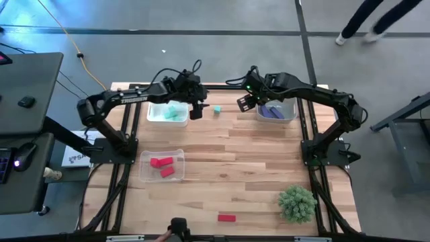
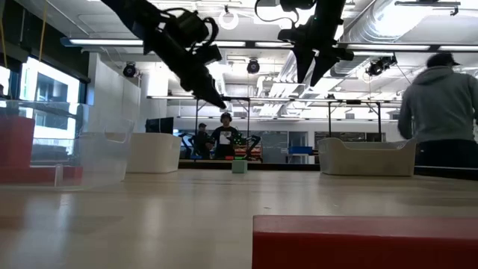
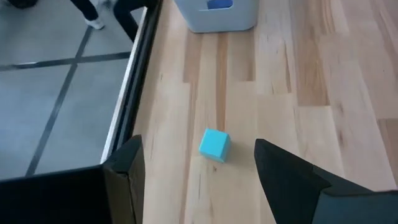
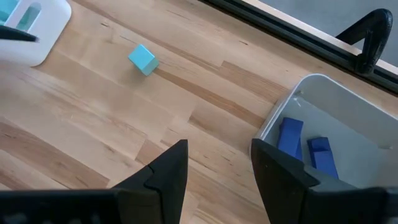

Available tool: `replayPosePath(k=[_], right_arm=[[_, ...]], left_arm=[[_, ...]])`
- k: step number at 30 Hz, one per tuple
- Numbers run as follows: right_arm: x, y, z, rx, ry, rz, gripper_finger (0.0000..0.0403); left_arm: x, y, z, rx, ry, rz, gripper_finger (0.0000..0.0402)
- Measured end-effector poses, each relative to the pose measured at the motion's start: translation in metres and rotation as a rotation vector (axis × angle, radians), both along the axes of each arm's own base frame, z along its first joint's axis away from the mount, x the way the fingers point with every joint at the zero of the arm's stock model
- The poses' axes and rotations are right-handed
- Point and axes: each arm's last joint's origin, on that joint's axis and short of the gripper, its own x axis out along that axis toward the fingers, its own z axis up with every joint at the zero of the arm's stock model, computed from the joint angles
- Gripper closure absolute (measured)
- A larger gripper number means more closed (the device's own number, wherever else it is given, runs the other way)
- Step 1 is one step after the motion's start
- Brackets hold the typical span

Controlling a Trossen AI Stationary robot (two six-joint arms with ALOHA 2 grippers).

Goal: Sort & place blocks by color
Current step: Put the light blue block into the white bin

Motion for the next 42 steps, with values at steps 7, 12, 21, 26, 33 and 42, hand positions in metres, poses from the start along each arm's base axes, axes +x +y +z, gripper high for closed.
replayPosePath(k=[7,12,21,26,33,42], right_arm=[[0.0,0.0,0.0,-0.003,0.002,0.004,0.0237],[0.0,0.0,0.0,-0.004,0.003,0.006,0.0237],[0.0,0.0,0.0,-0.004,0.003,0.008,0.0237],[0.0,0.0,0.0,-0.011,0.013,0.03,0.0237],[0.0,0.0,0.0,-0.011,0.013,0.031,0.0237],[0.0,0.0,0.0,-0.018,0.018,0.046,0.0237]], left_arm=[[0.012,0.009,-0.028,-0.039,0.037,-0.009,0.019],[0.019,0.013,-0.04,-0.086,0.054,-0.036,0.019],[0.048,0.035,-0.026,-0.07,0.085,-0.084,0.019],[0.056,0.039,-0.034,-0.121,0.138,-0.167,0.019],[0.06,0.042,-0.05,-0.103,0.184,-0.22,0.019],[0.063,0.046,-0.073,-0.132,0.225,-0.212,0.019]])
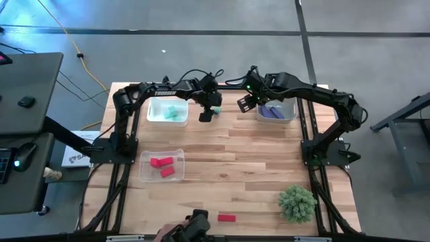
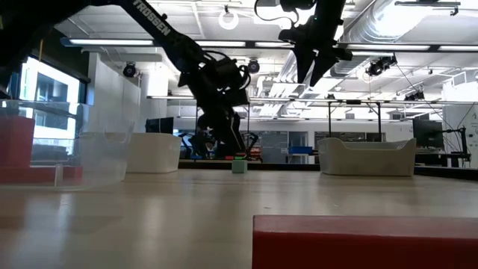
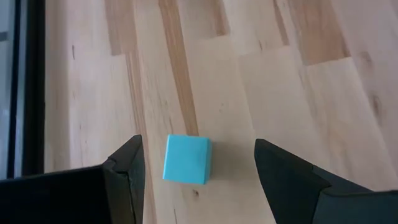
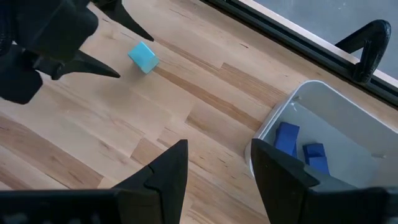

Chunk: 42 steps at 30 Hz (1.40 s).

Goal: Sort & place blocks by color
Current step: Put the light blue block into the white bin

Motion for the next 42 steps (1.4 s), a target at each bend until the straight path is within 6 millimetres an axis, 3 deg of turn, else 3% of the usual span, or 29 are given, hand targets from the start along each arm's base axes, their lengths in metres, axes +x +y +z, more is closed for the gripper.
replayPosePath(k=[12,23,30,35,42], right_arm=[[0.0,0.0,0.0,0.0,0.0,0.0,0.0237],[0.0,0.0,0.0,-0.001,-0.004,0.0,0.0237],[0.0,0.0,0.0,-0.001,-0.006,-0.001,0.0237],[0.0,0.0,0.0,-0.001,-0.006,-0.001,0.0237],[0.001,0.0,0.0,-0.001,-0.008,-0.002,0.0237]], left_arm=[[0.002,0.004,-0.006,0.029,-0.002,-0.013,0.019],[0.002,0.009,-0.035,0.004,0.065,0.011,0.019],[0.003,0.009,-0.038,-0.012,0.059,0.004,0.0191],[0.005,0.009,-0.037,-0.008,0.043,0.0,0.0213],[0.004,0.009,-0.039,-0.009,0.047,-0.006,0.0275]])
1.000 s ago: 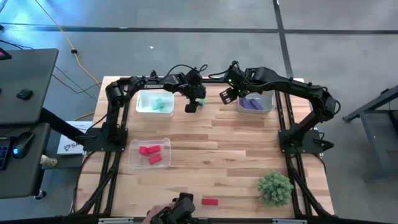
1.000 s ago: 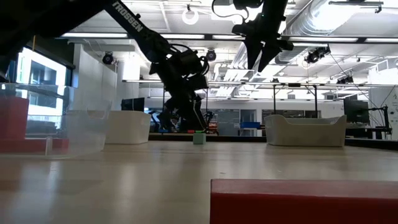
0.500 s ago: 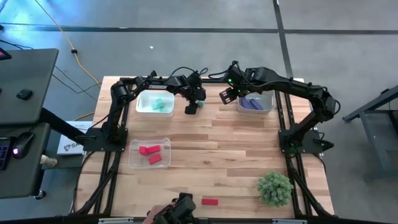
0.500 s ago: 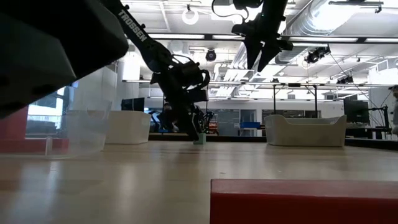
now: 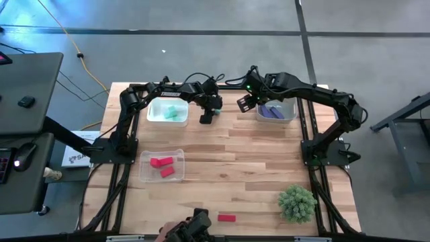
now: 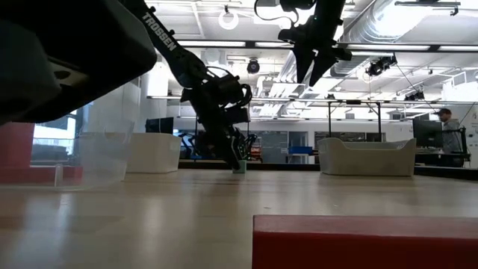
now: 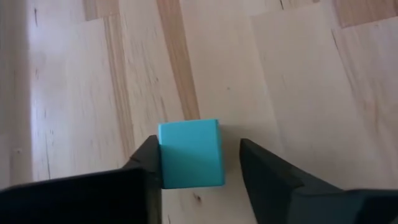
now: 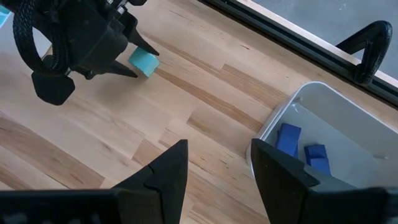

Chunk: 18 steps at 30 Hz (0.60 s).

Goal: Sort & place blocks by color
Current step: Put the light blue block into the white bin

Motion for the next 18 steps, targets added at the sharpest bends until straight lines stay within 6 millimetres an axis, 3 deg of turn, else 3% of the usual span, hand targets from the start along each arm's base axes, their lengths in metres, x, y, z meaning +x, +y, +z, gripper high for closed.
replayPosePath(k=[10,18], right_arm=[[0.0,0.0001,0.0,0.0,0.0,0.0,0.0237],[0.0,0.0001,-0.0001,0.0,0.001,0.002,0.0237]], left_arm=[[0.0002,-0.0003,0.0006,-0.015,-0.01,0.008,0.0391],[-0.0032,-0.0021,0.0037,-0.085,-0.002,0.069,0.0399]])
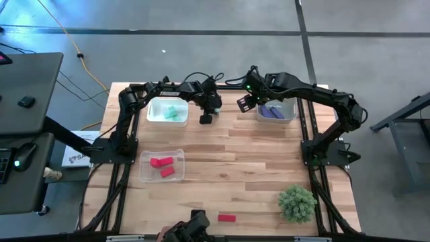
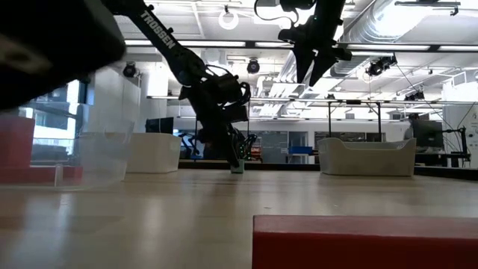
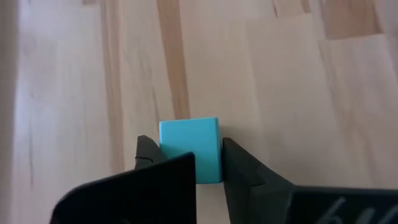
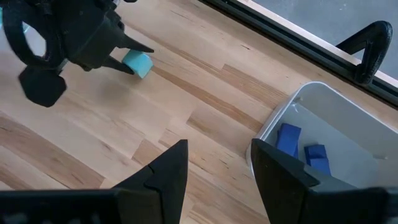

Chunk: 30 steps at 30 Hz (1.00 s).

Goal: Sort & place blocks by color
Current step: Put the light blue block into the white bin

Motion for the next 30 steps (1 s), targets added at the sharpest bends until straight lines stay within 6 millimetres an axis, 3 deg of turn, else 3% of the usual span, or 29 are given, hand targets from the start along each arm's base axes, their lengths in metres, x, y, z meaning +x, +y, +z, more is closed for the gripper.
replayPosePath(k=[5,12,21,30], right_arm=[[0.0,0.0,0.0,0.0,0.0,0.0,0.0237],[0.0,0.0,0.0,0.0,0.0,0.001,0.0237],[0.0,0.0,0.0,0.0,0.0,0.001,0.0237],[0.0,0.0,0.0,-0.001,-0.003,0.001,0.0237]], left_arm=[[-0.005,-0.004,0.018,-0.015,-0.002,0.022,0.04],[-0.02,-0.013,0.073,0.018,-0.07,0.053,0.0401],[-0.059,-0.032,0.155,0.118,-0.176,0.11,0.0401],[-0.095,-0.054,0.203,0.202,-0.213,0.181,0.0401]])
